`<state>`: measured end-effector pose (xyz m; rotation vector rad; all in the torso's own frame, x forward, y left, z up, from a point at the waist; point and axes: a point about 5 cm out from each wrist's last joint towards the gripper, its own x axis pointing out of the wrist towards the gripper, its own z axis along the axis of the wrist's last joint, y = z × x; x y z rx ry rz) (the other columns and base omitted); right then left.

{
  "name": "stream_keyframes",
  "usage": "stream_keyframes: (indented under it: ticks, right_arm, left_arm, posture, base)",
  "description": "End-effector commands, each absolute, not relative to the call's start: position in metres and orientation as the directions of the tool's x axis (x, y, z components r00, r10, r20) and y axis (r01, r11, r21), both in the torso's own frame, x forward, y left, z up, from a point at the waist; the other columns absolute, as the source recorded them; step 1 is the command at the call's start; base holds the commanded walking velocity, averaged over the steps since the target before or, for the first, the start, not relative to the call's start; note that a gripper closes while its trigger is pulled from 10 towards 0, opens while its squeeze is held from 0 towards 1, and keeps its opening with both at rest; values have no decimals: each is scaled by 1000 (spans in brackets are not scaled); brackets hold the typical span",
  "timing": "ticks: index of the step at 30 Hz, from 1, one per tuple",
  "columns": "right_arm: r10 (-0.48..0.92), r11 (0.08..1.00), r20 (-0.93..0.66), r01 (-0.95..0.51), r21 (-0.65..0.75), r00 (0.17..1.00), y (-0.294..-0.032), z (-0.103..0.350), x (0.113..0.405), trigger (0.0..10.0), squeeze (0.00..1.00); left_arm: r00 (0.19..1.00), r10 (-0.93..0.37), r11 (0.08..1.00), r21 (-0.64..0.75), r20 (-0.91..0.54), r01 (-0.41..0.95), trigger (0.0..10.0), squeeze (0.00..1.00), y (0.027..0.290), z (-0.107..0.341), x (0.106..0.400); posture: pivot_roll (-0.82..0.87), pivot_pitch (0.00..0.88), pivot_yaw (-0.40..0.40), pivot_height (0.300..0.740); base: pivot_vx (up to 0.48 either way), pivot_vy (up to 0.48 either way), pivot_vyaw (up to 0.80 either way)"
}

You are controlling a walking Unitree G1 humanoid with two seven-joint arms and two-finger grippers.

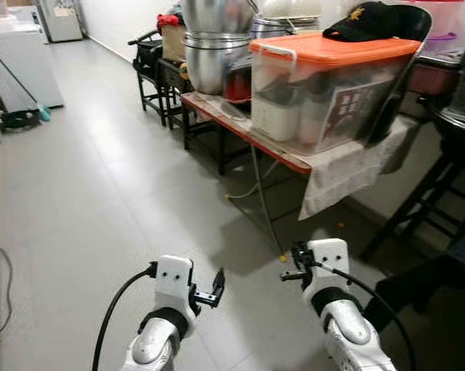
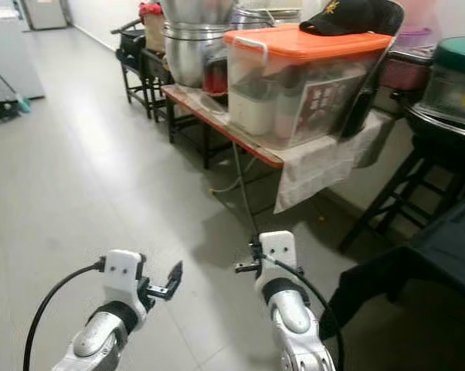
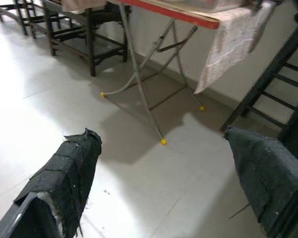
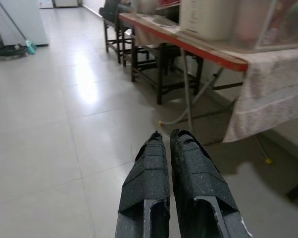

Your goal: Building children table

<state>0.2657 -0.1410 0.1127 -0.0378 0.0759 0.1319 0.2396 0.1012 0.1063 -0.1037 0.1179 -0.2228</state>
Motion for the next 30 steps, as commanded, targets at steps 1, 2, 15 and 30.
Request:
stream_keyframes:
  ticks: [1, 2, 15, 30]
  right_arm:
    - [144, 988, -97, -148, -33, 985, -138, 110, 265, 10000, 0]
    - [145, 988, -98, -149, -32, 985, -137, 109, 264, 10000, 0]
    - [151, 987, -99, -155, -31, 984, -136, 109, 264, 10000, 0]
    - [157, 986, -97, -161, -35, 983, -135, 110, 265, 10000, 0]
  left_arm:
    - [965, -219, 973, -109, -145, 204, 10000, 0, 104, 98, 238]
    - [965, -219, 973, -108, -146, 205, 10000, 0, 104, 98, 238]
    - [962, -223, 973, -102, -156, 209, 10000, 0, 104, 97, 238]
    - [964, -213, 975, -105, -160, 198, 10000, 0, 105, 97, 239]
  posture:
    - [145, 0, -20, 740]
    - [144, 0, -24, 740]
    - [148, 0, -21, 740]
    - [149, 0, -25, 740]
  base:
    - [0, 0, 0]
    - [0, 0, 0]
    - [0, 168, 0]
    - [0, 64, 0]
